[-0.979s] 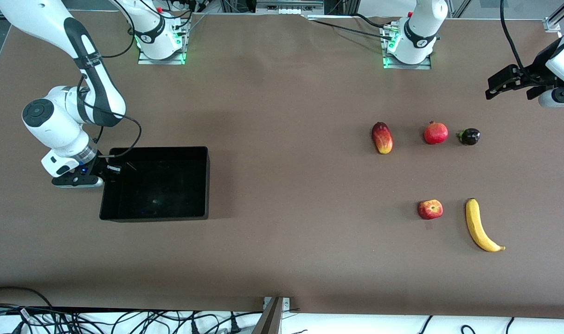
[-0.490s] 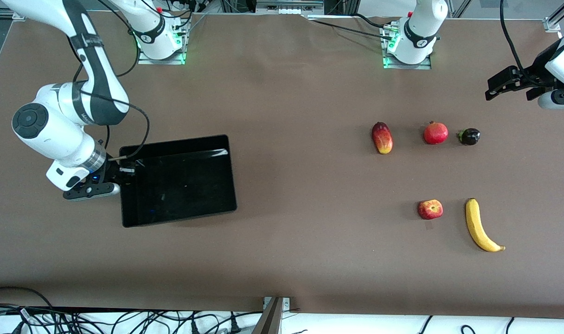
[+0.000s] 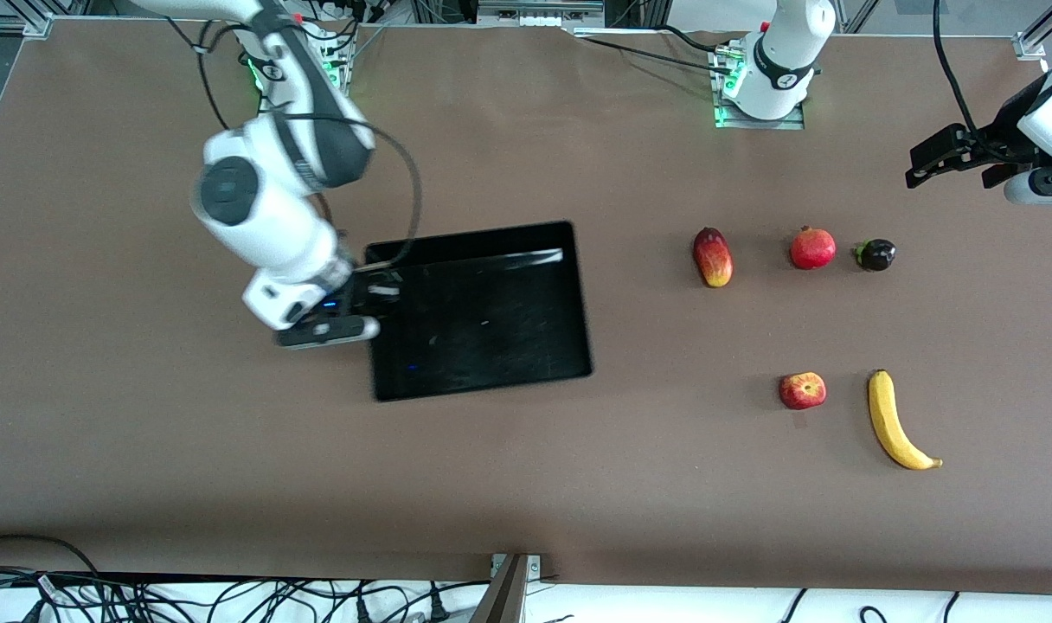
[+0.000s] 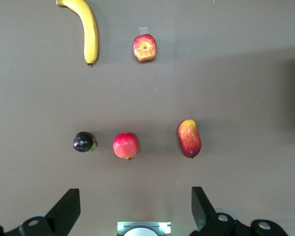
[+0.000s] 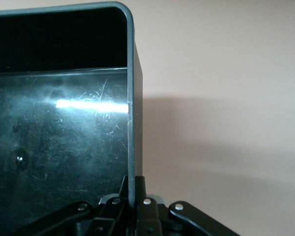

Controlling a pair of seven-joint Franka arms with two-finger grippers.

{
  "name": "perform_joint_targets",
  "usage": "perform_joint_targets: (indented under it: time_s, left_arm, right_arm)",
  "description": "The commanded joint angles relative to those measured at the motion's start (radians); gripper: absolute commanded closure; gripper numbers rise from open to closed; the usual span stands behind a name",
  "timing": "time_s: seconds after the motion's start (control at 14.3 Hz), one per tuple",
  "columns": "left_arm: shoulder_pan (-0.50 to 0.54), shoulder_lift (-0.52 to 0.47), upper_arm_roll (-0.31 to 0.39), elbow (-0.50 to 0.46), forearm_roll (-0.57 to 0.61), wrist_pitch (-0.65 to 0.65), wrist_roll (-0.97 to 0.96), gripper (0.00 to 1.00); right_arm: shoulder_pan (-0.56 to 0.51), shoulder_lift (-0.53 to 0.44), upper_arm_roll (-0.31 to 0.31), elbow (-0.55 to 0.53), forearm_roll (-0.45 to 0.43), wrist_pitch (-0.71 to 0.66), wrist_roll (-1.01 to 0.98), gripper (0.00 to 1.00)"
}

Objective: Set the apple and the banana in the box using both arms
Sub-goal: 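Push the box further with the right gripper while the left gripper reaches the apple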

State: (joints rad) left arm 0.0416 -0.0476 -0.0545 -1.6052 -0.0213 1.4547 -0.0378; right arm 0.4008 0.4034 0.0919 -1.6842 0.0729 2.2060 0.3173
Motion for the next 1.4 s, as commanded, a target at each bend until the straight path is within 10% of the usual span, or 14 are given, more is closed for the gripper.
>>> perform_joint_targets:
  time_s: [0.0, 0.56, 1.12, 1.19, 1.33]
  left_arm:
    - [0.001, 0.020, 0.002, 0.034, -0.012, -0.020, -0.004, 0.00]
    - [0.011, 0.047, 0.005, 0.037, -0.009, -0.008, 0.001, 0.00]
    - [0.009, 0.391, -0.001, 0.116, 0.024, 0.335, -0.010, 0.00]
    - [0.009, 0.432, 0.001, 0.116, 0.024, 0.404, -0.010, 0.00]
    - [0.011, 0.521, 0.004, 0.113, 0.024, 0.540, -0.011, 0.00]
  right_arm:
    - [0.105, 0.147, -0.017, 0.153, -0.060, -0.011, 0.202, 1.00]
    - [0.279, 0.356, -0.066, 0.301, -0.142, 0.162, 0.445, 1.00]
    - [0.351, 0.413, -0.090, 0.322, -0.145, 0.213, 0.559, 0.96]
    - [0.351, 0.413, -0.090, 0.321, -0.150, 0.215, 0.551, 0.01]
    - [0.342, 0.396, -0.093, 0.322, -0.151, 0.206, 0.539, 0.00]
